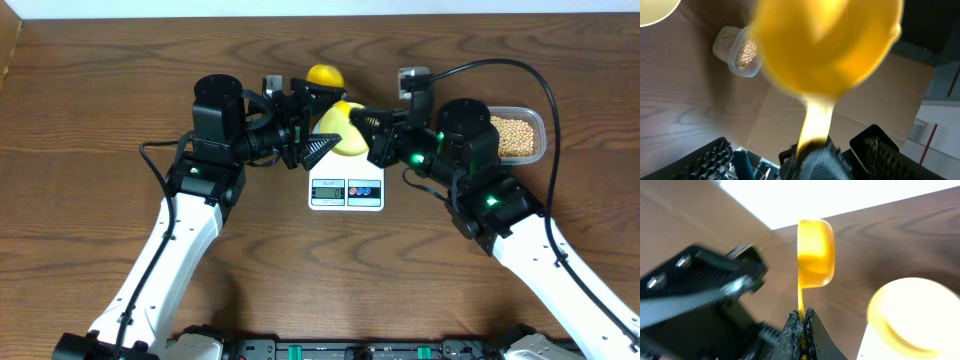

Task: Scoop item into bowl and weigh 50g on scale
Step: 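Grasp the scoop handle with the right gripper and release left, then carry the scoop with the right gripper over the soybean tub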

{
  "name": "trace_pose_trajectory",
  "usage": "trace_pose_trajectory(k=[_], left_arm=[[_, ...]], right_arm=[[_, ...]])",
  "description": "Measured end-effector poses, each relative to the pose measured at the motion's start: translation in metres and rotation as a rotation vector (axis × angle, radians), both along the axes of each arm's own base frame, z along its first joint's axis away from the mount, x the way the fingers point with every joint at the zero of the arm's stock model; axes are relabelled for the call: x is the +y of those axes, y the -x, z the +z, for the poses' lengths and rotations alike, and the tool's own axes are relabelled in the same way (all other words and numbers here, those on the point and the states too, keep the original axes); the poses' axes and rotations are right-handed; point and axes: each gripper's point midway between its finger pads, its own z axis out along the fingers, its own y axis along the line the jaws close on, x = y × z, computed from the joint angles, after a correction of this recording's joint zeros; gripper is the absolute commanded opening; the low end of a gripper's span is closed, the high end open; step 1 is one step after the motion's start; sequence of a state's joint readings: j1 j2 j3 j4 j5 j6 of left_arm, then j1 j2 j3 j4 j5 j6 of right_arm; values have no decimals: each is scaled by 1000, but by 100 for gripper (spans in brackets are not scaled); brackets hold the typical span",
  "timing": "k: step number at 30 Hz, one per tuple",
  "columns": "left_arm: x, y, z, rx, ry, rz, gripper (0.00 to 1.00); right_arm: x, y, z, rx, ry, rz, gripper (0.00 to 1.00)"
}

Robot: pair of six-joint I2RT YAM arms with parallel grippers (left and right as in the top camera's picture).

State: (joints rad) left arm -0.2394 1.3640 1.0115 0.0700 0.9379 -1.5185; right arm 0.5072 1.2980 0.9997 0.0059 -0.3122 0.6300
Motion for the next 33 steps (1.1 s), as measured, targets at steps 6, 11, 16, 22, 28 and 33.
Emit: trace_pose_trajectory(k=[6,11,16,22,28,33], left_arm=[[0,0,-1,-93,-45,-26,88],[2,6,-14,-296,-184,-108,89],[11,22,-54,-353,-370,-204,89],[53,37,-117,-224,-720,-213,89],[87,31,-138,-259,-973,-211,89],[115,25,-146,-243,-1146,-168,89]], right_arm=[[-32,-17,5,-14,19,-152,1],[-94,-19,19,-15,43,-304,1],[-156,-8,22,0,111,-432,1],[-197,-1,14,8,207,-500,1],[-212,-4,14,-44,306,-498,1],[-221,-6,11,-114,449,-458,1]])
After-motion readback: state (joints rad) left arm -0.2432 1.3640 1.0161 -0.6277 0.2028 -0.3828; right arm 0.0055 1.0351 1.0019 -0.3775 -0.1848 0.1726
